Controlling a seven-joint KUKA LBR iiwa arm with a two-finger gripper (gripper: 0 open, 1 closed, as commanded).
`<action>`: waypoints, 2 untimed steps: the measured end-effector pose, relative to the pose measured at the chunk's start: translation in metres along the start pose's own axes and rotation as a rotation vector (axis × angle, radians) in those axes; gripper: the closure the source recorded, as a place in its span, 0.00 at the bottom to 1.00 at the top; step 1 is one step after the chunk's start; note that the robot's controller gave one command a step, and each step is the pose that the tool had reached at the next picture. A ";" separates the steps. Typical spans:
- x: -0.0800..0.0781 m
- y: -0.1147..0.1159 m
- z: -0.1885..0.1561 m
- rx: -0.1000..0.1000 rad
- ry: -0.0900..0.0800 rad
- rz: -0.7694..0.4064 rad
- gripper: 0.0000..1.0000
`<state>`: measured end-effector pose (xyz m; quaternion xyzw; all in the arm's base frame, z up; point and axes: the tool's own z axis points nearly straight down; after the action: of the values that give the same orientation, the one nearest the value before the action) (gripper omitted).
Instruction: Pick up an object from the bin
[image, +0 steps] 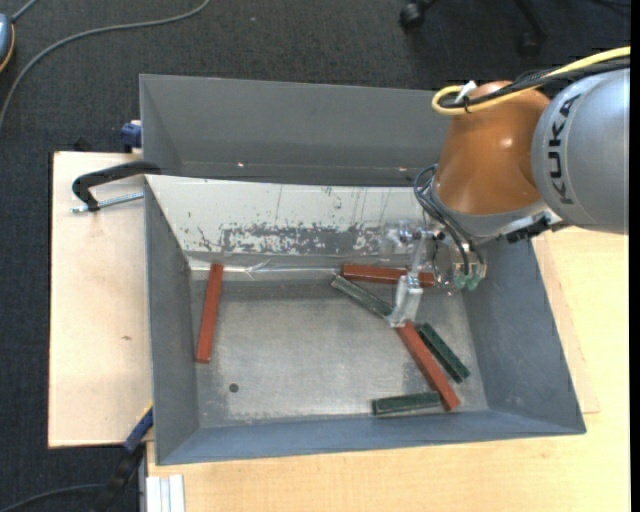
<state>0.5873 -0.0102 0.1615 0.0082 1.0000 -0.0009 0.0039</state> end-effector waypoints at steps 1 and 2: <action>-0.010 0.002 0.091 -0.004 0.005 0.255 0.00; -0.020 -0.001 0.080 -0.003 -0.033 0.258 1.00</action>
Offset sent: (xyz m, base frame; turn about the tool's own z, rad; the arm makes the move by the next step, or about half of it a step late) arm 0.0093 0.0005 -0.0915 0.2555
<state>0.6077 -0.0121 0.0814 0.1367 0.9904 0.0010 0.0205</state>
